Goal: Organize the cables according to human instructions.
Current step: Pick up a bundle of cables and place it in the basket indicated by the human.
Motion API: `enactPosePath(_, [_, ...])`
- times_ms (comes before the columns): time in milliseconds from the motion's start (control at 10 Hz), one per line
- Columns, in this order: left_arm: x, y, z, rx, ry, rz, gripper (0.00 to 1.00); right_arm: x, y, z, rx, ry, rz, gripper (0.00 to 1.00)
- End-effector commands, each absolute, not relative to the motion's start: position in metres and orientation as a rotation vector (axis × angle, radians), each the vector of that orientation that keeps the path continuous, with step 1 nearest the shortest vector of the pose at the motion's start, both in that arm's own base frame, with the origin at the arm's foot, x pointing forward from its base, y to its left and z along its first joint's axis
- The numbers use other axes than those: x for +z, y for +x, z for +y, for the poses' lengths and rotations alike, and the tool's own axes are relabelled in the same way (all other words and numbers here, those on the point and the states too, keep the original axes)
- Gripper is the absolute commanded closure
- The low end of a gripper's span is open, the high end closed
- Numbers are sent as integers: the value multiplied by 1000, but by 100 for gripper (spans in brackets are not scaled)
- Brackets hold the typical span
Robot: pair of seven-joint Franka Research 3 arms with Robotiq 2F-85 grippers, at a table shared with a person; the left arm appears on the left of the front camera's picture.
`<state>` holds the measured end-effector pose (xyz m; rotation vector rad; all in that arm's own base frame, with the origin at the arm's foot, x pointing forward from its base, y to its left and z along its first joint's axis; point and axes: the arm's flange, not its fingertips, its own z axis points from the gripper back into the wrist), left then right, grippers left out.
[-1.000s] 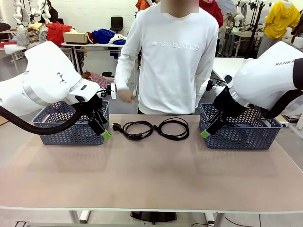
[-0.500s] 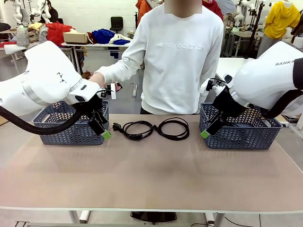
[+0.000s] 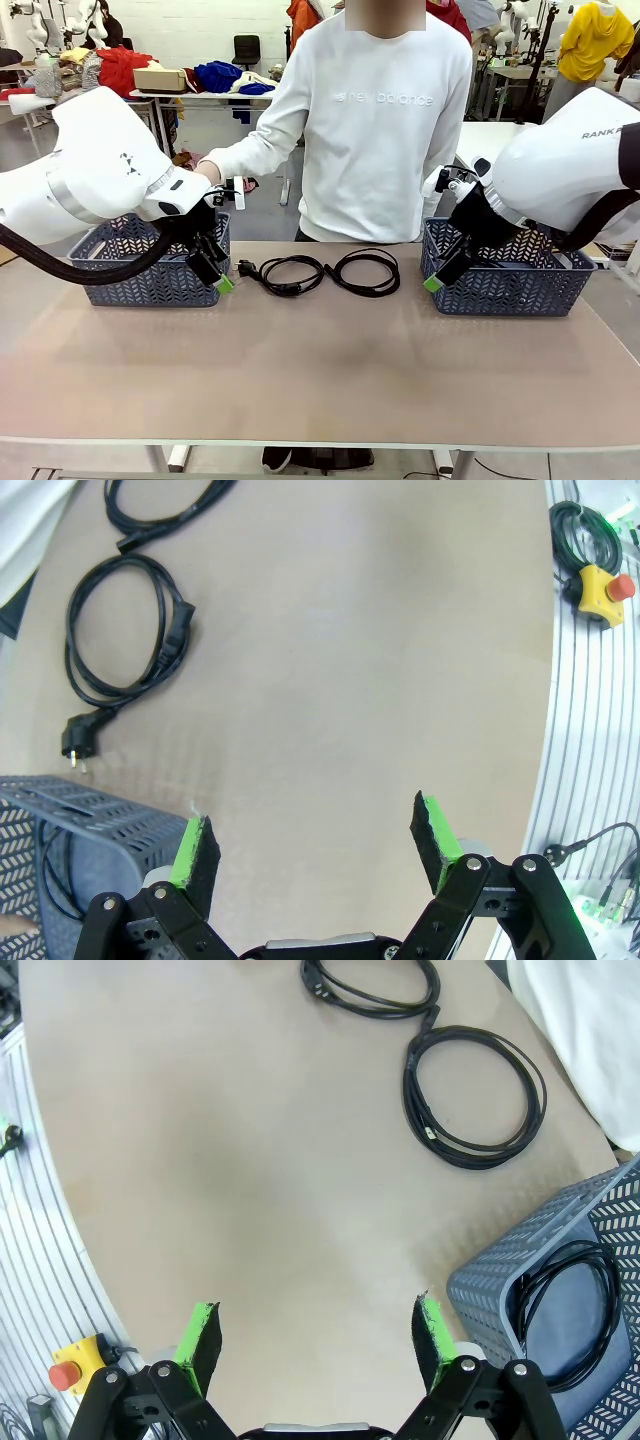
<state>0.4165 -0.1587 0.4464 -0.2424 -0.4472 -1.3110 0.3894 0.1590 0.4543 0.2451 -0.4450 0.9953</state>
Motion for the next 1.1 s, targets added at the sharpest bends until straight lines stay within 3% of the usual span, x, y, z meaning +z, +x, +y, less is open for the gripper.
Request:
enactPosePath(0, [448,416,-157,-1308,-247,-435,0,455,390,158,990,246,-448,0])
enactPosePath(400, [447,426,-165,-1350,-213,-436,0,455,390,158,990,246,-448,0])
enactPosePath(1000, [437,515,-224,-1704,-20,-263,0,455,390,158,990,246,-448,0])
